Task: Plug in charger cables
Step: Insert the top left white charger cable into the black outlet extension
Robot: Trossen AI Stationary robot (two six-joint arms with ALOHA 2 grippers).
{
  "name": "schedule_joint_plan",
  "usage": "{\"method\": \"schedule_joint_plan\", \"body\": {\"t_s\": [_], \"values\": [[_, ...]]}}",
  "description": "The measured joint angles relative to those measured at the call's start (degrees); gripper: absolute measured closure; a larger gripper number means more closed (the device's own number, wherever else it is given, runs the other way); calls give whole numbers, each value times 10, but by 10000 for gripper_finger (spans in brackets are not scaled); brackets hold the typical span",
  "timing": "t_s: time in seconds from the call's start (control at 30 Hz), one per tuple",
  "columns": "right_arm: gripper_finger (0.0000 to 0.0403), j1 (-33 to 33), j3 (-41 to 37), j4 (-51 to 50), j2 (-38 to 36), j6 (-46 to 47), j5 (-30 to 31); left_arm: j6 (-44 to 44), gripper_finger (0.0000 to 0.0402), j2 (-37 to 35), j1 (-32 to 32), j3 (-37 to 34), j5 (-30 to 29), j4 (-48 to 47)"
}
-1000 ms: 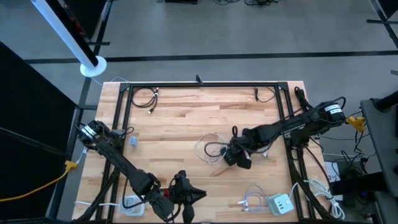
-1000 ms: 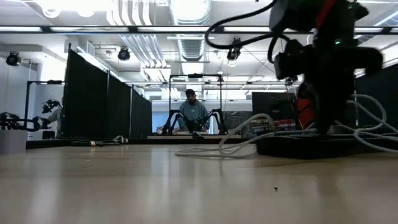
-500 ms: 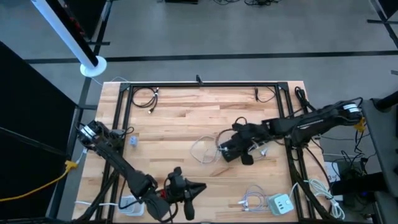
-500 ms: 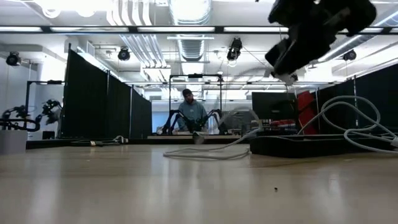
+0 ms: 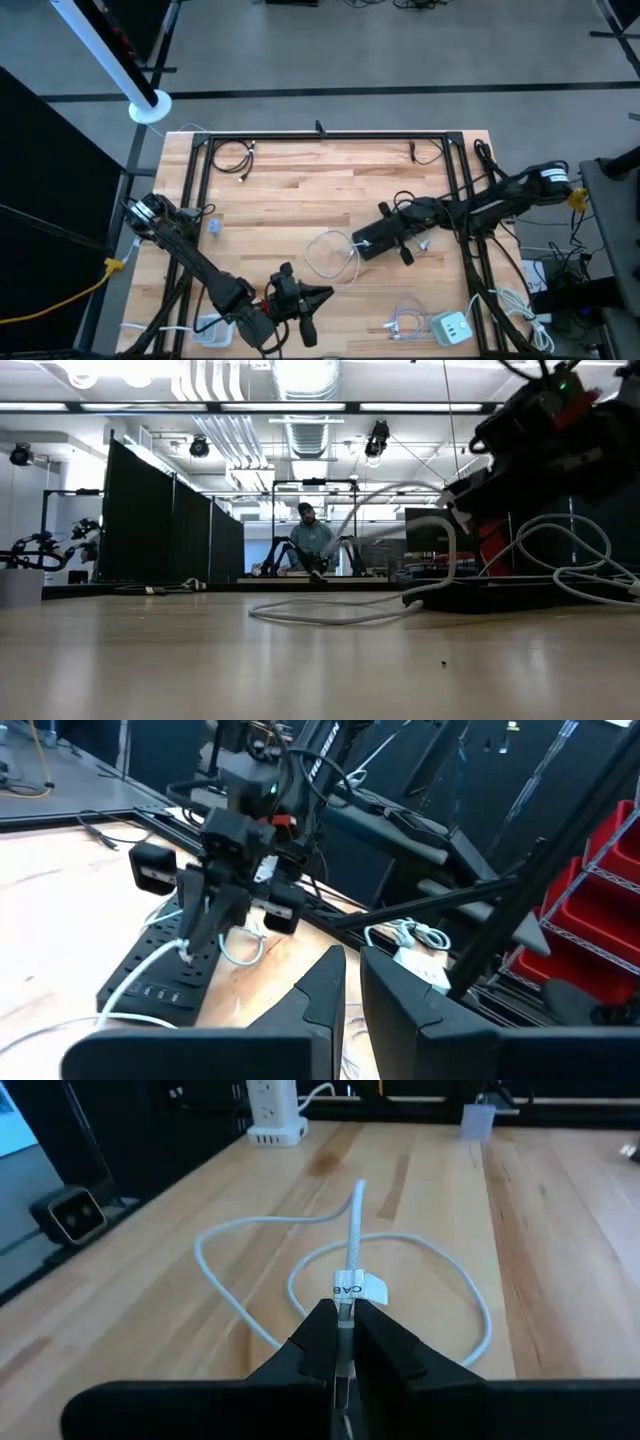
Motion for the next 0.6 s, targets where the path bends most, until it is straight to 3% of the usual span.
{"method": "schedule_joint_plan", "body": {"t_s": [0.13,0.33,0.6], "values": [[393,-15,13,63,80,-16,-41,1,378,0,12,0,2,-12],[393,-30,24,130,169,-22,-46,-3,378,0,23,0,6,-11],[393,-34,26,152,206,-46,-45,2,378,0,34,0,6,-31]]}}
